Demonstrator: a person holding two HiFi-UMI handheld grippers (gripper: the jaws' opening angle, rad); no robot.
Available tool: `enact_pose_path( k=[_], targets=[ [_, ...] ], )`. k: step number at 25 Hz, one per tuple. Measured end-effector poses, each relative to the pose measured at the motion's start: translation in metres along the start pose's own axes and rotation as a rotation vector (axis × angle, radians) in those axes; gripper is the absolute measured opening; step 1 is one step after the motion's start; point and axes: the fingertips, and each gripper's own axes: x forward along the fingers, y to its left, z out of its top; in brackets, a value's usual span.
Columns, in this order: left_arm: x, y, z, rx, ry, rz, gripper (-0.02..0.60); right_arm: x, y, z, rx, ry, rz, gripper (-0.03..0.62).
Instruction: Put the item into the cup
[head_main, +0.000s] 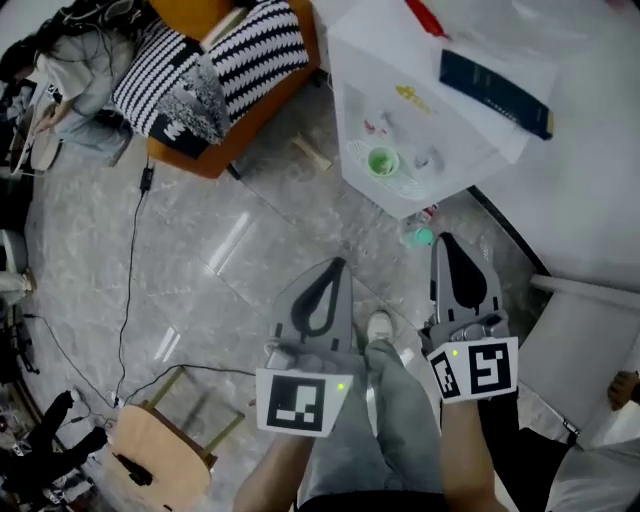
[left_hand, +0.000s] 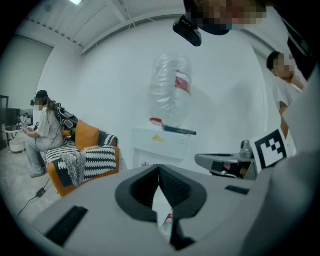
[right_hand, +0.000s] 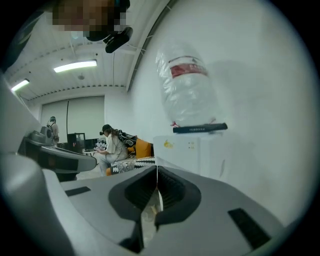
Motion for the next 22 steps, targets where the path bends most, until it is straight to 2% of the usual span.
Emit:
enact_pose_path(
  k=[8,12,15,19,22],
  targets=[
    [-0.046,-0.049,0.092,0.001,-0.088,-0.02,0.011,-0.066,0.001,0.109,-0.05,-0.086,0.002,0.011],
    [-0.081,-0.077,0.142,0.054,-0.144,-0.03,0.011,-0.105,0.016,0.159,-0.068,-0.117,0.034,0.011],
    [-0.104,-0.093,0.179,0.048,-0.187,-0.037,0.011,-0.13,0.022,0.198,-0.078,-0.146,0.044,0.011],
    [-0.112,-0.124,0.205,0.07,-0.232,-0.068,0.011,-0.162,0.016,0.229,-0.104,-0.169,0.072,0.011],
    [-0.125,-0.138,0.226,0.069,-0.262,-0.072,0.011,-0.176,0.017,0.25,-0.128,-0.199,0.058,0.01]
  ],
)
